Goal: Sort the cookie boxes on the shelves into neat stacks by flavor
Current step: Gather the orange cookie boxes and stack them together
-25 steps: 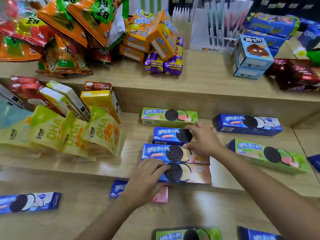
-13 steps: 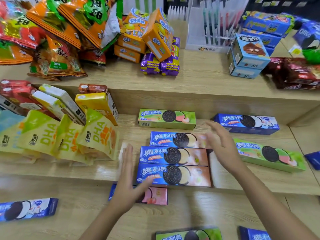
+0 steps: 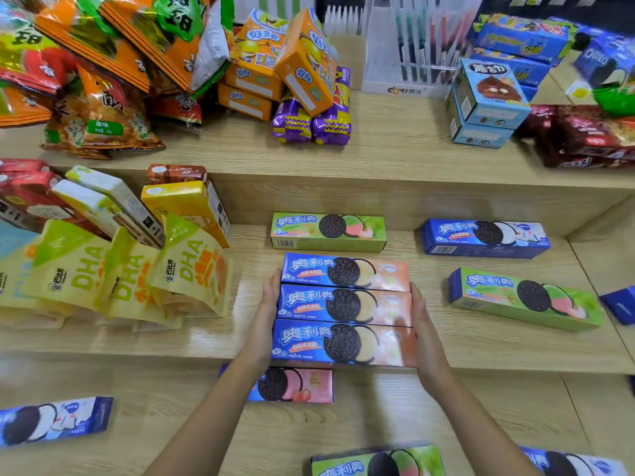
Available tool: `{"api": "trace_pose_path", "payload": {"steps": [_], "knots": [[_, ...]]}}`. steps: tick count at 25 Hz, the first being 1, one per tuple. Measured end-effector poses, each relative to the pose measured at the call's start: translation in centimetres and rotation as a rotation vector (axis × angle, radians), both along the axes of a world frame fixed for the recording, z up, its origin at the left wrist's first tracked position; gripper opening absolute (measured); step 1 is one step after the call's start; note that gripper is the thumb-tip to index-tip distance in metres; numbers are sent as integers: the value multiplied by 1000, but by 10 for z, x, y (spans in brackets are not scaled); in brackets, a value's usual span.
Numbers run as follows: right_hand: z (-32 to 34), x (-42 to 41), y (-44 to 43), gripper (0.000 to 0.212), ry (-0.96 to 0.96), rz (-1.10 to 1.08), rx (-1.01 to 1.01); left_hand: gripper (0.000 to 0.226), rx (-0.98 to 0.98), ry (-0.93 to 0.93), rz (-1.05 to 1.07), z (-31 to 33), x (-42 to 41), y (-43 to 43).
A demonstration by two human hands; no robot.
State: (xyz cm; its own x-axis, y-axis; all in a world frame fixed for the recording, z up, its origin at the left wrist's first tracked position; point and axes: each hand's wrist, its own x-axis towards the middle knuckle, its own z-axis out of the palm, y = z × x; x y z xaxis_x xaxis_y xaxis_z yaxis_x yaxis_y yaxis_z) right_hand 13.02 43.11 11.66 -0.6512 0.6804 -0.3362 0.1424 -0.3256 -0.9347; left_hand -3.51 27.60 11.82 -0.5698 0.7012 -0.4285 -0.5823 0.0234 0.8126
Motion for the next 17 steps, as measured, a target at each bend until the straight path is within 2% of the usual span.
{"api": "trace_pose_path", "payload": {"steps": [5, 9, 11, 15, 17], "knots": [[-1, -1, -5, 62, -20, -12, 123, 53, -7, 12, 22, -14, -1, -1], [5, -12, -7, 43, -22, 1, 92, 51, -1, 5, 48, -10, -4, 4], [3, -17, -5, 24, -41, 3, 83, 47, -11, 2, 74, -11, -8, 6], [6, -29, 1, 25, -60, 30, 112, 35, -89, 100, 94, -9, -13, 6], [3, -33, 4, 25, -78, 46, 136, 43, -120, 143, 85, -9, -18, 5]]}}
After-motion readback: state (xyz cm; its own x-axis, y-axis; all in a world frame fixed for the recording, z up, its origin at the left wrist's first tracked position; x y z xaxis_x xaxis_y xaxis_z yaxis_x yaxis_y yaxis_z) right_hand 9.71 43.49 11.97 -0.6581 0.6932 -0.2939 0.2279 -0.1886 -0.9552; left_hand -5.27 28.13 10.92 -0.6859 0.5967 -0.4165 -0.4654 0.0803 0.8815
